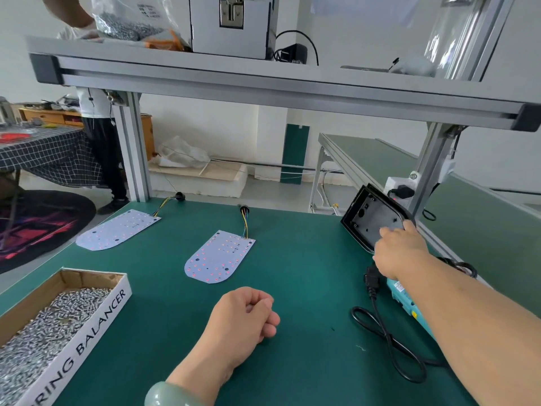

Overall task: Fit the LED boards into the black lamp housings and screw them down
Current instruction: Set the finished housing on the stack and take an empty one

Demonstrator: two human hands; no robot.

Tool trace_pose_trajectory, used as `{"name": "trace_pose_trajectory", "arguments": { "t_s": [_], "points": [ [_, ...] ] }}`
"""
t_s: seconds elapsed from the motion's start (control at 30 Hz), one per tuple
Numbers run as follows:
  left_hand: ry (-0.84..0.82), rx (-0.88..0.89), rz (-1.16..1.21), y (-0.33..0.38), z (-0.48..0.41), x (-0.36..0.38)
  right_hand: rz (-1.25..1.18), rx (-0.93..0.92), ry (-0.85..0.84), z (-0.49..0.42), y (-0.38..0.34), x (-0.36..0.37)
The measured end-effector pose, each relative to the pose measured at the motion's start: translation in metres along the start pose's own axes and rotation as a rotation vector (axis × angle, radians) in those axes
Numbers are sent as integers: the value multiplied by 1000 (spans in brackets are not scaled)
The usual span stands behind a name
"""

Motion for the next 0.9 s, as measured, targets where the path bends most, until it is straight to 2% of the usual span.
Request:
{"name": "trace_pose_trajectory", "arguments": {
  "t_s": [0.23,0.37,0.47,0.53,0.63,0.8,0.9],
  "points": [
    [2,0,19,1,-1,-1,-48,-24,-50,5,-1,2],
    [3,0,19,0,-2,0,-185,-75,162,21,-9,-22],
    [57,31,10,3,-3,-4,-457,-122,340,43,-19,-45],
    [181,131,-118,10,-7,-15,-622,-132,449,60,-27,-63],
    [338,263,-393,23,-15,-32,-718,-190,528,87,-50,-84],
    [189,135,-973,2,-37,-25,-786,-337,626,147,-98,-106],
    [137,134,-1204,2,-32,-18,-777,-384,464,156,-123,-98]
  ]
}}
Point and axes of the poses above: each hand's wrist, its own z-axis away from the middle knuckle, its own x-axis out of the palm, y = z × x, the point moved 8 cm from there along -z, towards the middle knuckle, and after that the axes turned 3 degrees about x, right-handed, at the moved point
